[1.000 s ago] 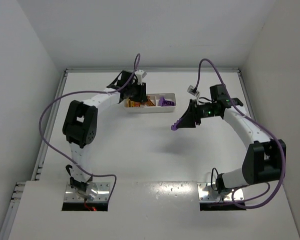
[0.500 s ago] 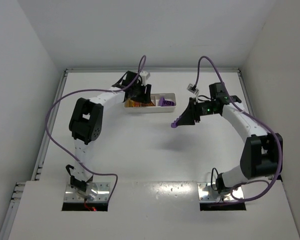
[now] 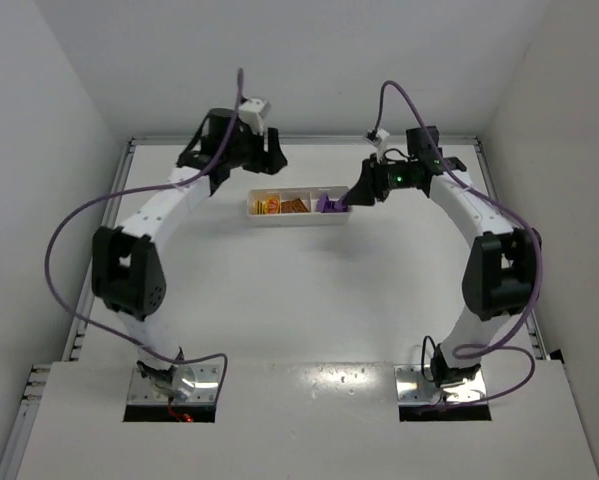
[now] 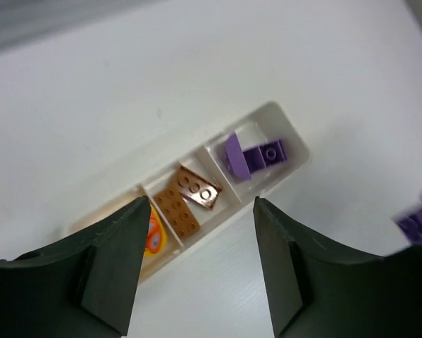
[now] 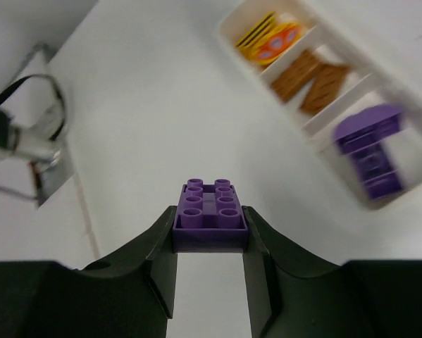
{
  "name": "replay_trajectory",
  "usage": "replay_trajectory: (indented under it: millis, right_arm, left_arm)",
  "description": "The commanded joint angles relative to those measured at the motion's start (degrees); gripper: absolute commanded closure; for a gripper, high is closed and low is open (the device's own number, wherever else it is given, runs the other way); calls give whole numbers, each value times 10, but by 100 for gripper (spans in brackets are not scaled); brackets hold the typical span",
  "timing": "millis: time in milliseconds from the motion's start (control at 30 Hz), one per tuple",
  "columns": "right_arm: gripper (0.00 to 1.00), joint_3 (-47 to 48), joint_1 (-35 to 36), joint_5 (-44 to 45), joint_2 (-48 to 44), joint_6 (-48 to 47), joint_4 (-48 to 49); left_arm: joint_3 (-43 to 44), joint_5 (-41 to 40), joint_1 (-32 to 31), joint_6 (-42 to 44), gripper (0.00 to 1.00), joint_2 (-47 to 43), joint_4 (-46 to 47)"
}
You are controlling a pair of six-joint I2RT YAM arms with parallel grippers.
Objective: Sort the legos into containers by color
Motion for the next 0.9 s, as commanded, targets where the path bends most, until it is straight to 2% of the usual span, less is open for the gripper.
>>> replay_trajectory:
  millis: [0,67,133,267,400,600,733,767,867]
  right_arm:
    - [96,103,15,129,72,32,38]
    - [96,137,28,212,98,24,38]
    - [96,160,38,259,134,18,38]
    - [94,223,55,341,195,12,25]
    - [91,243,73,359,223,12,25]
    - [87,264,90,412,259,12,25]
    - [75,271,103,447,265,18,25]
    - [68,271,103,456,271,24,25]
    - [56,276,108,481,271,24,25]
  left_arm:
    - [-19,-12,39,15,33,-110,22]
    - [-34,-21,53,23,31,-136,10]
    - [-72,-5,76,39,27,-175,2]
    - [-147,-8,100,44,26,-228,12]
    - [-180,-24,126,44,26,-235,24]
    - [-186,24,163,19,26,-210,24]
    - [-186,36,177,7,26,-204,24]
    - [-186,36,182,7,26,-199,24]
    - [-191,31,188,-6,26,-193,24]
